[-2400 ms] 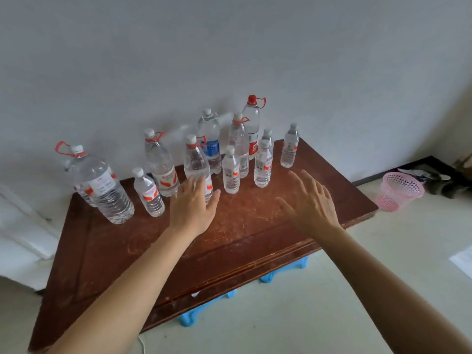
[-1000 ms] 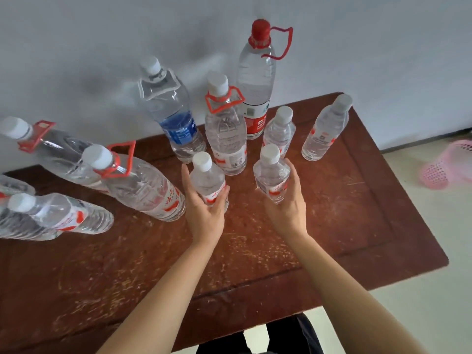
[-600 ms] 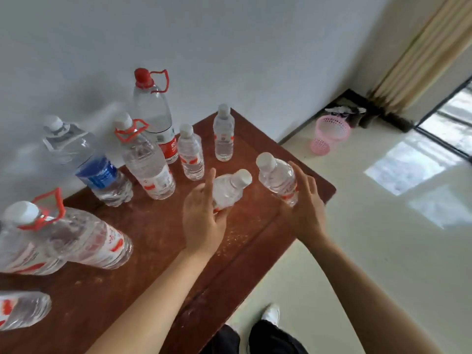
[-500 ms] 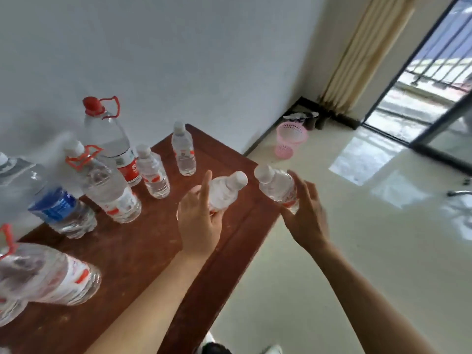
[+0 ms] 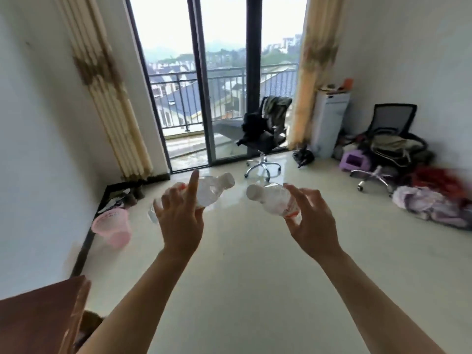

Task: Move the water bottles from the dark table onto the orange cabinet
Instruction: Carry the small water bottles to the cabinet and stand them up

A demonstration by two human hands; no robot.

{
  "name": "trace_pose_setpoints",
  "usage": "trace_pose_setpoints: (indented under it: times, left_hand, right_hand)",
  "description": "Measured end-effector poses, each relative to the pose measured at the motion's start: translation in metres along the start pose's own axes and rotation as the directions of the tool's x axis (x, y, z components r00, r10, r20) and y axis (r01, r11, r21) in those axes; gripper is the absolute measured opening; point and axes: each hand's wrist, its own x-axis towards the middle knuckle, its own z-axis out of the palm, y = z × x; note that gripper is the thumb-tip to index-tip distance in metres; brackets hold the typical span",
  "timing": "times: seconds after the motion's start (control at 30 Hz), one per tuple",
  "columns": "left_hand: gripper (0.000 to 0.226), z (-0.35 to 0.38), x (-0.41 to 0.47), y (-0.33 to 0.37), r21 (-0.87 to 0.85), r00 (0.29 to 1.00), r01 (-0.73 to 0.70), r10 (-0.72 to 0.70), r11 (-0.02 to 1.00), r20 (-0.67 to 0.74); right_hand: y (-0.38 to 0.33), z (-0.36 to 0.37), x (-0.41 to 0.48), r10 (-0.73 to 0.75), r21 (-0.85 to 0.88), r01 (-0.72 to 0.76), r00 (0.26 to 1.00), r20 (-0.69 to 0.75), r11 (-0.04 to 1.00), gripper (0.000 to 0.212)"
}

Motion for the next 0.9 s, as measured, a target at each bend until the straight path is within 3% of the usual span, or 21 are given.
trace_pose_setpoints:
  times: [0.17,0.33,0.6,0.7,0.83,0.9]
  left_hand:
    - [0.102,0.069,0.032,0.178,-0.161,0.974,-0.220,0.227,0.962,0.023]
    - [0.105,0.141,0.044,0.344,-0.327,0.904,-0.415,0.426,0.849,-0.040]
    - [0.098,0.258,0.007,0.636,-0.696,0.776,-0.498,0.624,0.517,-0.092]
    - [0.095,0.281,-0.005,0.752,-0.778,0.705,-0.502,0.700,0.378,-0.115]
    - [0.094,0.281,-0.029,0.888,-0.838,0.603,-0.522,0.764,0.160,-0.230]
    - [0.094,0.269,-0.051,0.949,-0.861,0.542,-0.504,0.800,0.067,-0.256]
  right_hand:
    - [0.143,-0.129,-0.032,0.224,-0.201,-0.264,0.953,-0.203,0.943,0.091]
    - [0.247,-0.237,-0.081,0.283,-0.409,-0.426,0.887,-0.365,0.807,0.096]
    - [0.403,-0.392,-0.171,0.473,-0.557,-0.677,0.736,-0.485,0.481,0.093]
    - [0.440,-0.461,-0.185,0.479,-0.564,-0.759,0.646,-0.594,0.325,0.093]
    - [0.459,-0.551,-0.205,0.426,-0.615,-0.784,0.586,-0.689,0.084,0.090]
    - [0.459,-0.588,-0.226,0.393,-0.573,-0.818,0.513,-0.763,-0.044,0.090]
